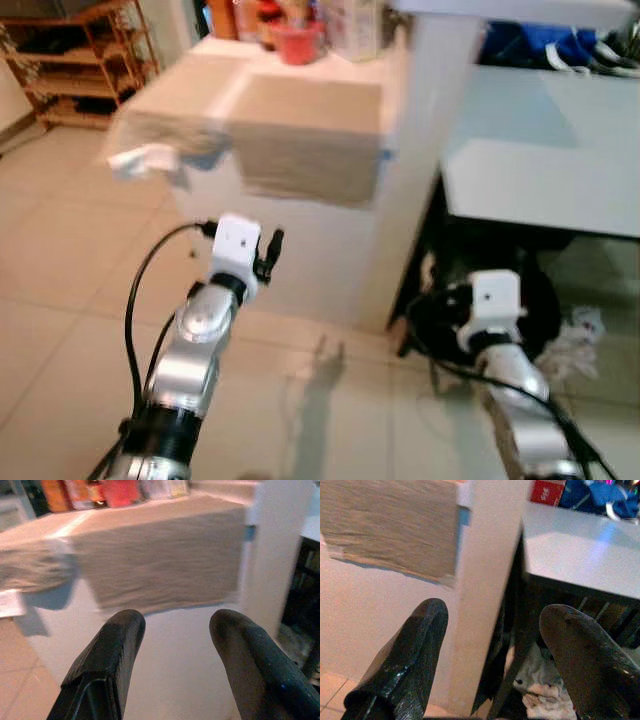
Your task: Setting the table
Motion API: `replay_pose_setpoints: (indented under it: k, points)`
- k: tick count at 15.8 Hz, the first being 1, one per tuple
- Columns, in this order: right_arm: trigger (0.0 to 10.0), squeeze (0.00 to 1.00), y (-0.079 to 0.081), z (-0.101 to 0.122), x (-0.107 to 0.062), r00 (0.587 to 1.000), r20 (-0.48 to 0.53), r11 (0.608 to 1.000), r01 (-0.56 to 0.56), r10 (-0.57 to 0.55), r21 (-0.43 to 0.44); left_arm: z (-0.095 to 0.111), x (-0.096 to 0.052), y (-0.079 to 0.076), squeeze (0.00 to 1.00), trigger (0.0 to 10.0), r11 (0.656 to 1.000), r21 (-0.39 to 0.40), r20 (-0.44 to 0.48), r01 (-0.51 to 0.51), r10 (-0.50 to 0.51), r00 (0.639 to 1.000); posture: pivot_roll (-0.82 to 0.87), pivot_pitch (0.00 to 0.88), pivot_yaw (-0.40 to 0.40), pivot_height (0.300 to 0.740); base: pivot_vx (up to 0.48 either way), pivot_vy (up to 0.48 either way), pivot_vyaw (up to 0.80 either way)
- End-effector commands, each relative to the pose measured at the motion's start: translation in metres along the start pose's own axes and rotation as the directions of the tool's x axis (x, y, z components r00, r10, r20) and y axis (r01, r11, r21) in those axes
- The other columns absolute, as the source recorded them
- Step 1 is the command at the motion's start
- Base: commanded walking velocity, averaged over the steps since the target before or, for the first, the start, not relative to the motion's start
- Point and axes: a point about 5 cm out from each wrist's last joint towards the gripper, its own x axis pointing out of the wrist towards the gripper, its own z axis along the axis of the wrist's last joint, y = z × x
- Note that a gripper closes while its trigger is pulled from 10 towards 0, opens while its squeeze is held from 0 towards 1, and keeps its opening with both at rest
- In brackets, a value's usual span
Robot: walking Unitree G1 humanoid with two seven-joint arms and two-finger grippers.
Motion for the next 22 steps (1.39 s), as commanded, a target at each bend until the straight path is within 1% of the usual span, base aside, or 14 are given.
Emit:
replay_pose_setpoints:
  k: [1,3,5,10,11,12,13,15,16,18,19,20,22]
  points:
    - [10.0,0.00,0.006,0.006,0.003,1.000,0.023,1.000,-0.017,0.017,0.000,-0.004,-0.002,0.005,0.00,10.0,1.000,0.008,-0.014,-0.010,0.011,1.000,0.03,0.000,0.008,0.740,0.000,0.480,0.00]
    - [10.0,0.00,0.005,0.005,0.004,1.000,0.023,1.000,-0.018,0.018,0.005,-0.003,0.000,0.002,0.00,10.0,1.000,-0.003,-0.009,-0.005,0.005,1.000,0.03,0.000,0.004,0.740,0.000,0.480,0.00]
    - [10.0,0.00,0.005,0.006,0.005,0.999,0.024,1.000,-0.021,0.021,-0.002,-0.001,0.002,0.003,0.00,10.0,1.000,-0.001,-0.006,-0.007,0.007,1.000,0.03,0.000,0.004,0.740,0.000,0.480,0.00]
    - [10.0,0.00,0.009,0.003,0.002,1.000,0.016,1.000,-0.024,0.024,0.014,-0.001,0.000,0.006,0.00,10.0,1.000,-0.008,-0.001,-0.015,0.015,1.000,0.04,0.000,-0.001,0.740,0.000,0.480,0.00]
    - [10.0,0.00,0.009,0.005,0.002,0.999,0.030,0.999,-0.026,0.025,0.021,0.002,0.000,0.009,0.00,10.0,0.999,-0.028,0.021,-0.040,0.041,0.999,0.04,0.000,-0.004,0.740,0.000,0.480,0.00]
    - [10.0,0.00,0.007,0.010,0.002,0.998,0.068,0.999,-0.014,0.012,0.035,0.005,-0.001,0.014,0.00,10.0,0.997,-0.045,0.042,-0.068,0.070,0.997,0.04,0.000,-0.006,0.740,0.000,0.480,0.00]
    - [10.0,0.00,0.003,0.014,0.001,0.996,0.091,0.999,0.004,-0.008,0.038,0.005,-0.003,0.022,0.00,10.0,0.994,-0.043,0.050,-0.098,0.100,0.994,0.04,0.000,-0.007,0.740,0.000,0.480,0.00]
    - [10.0,0.00,-0.002,0.015,-0.003,0.995,0.101,0.999,0.022,-0.026,0.042,0.003,-0.007,0.033,0.00,10.0,0.989,-0.048,0.046,-0.137,0.140,0.989,0.04,0.000,-0.010,0.740,0.000,0.480,0.00]
    - [10.0,0.00,-0.007,0.013,-0.008,0.994,0.101,0.998,0.040,-0.044,0.049,-0.001,-0.013,0.043,0.00,10.0,0.984,-0.057,0.033,-0.167,0.169,0.985,0.05,0.000,-0.012,0.740,0.000,0.480,0.00]
    - [10.0,0.00,-0.010,0.007,-0.016,0.995,0.083,0.997,0.055,-0.059,0.049,-0.010,-0.024,0.047,0.00,10.0,0.983,-0.049,0.010,-0.177,0.177,0.984,0.04,0.000,-0.021,0.740,0.000,0.480,0.00]
    - [10.0,0.00,-0.010,0.001,-0.022,0.995,0.064,0.996,0.077,-0.079,0.037,-0.021,-0.032,0.048,0.00,10.0,0.981,-0.052,-0.029,-0.188,0.187,0.982,0.04,0.000,-0.031,0.740,0.000,0.480,0.00]
    - [10.0,0.00,-0.009,0.000,-0.021,0.995,0.054,0.996,0.087,-0.088,0.025,-0.021,-0.031,0.046,0.00,10.0,0.983,-0.046,-0.030,-0.180,0.179,0.983,0.05,0.000,-0.036,0.740,0.000,0.480,0.00]
    - [10.0,0.00,-0.005,0.002,-0.016,0.995,0.063,0.997,0.073,-0.075,0.024,-0.014,-0.023,0.042,0.00,10.0,0.987,-0.042,-0.007,-0.156,0.156,0.988,0.05,0.000,-0.034,0.740,0.000,0.480,0.00]
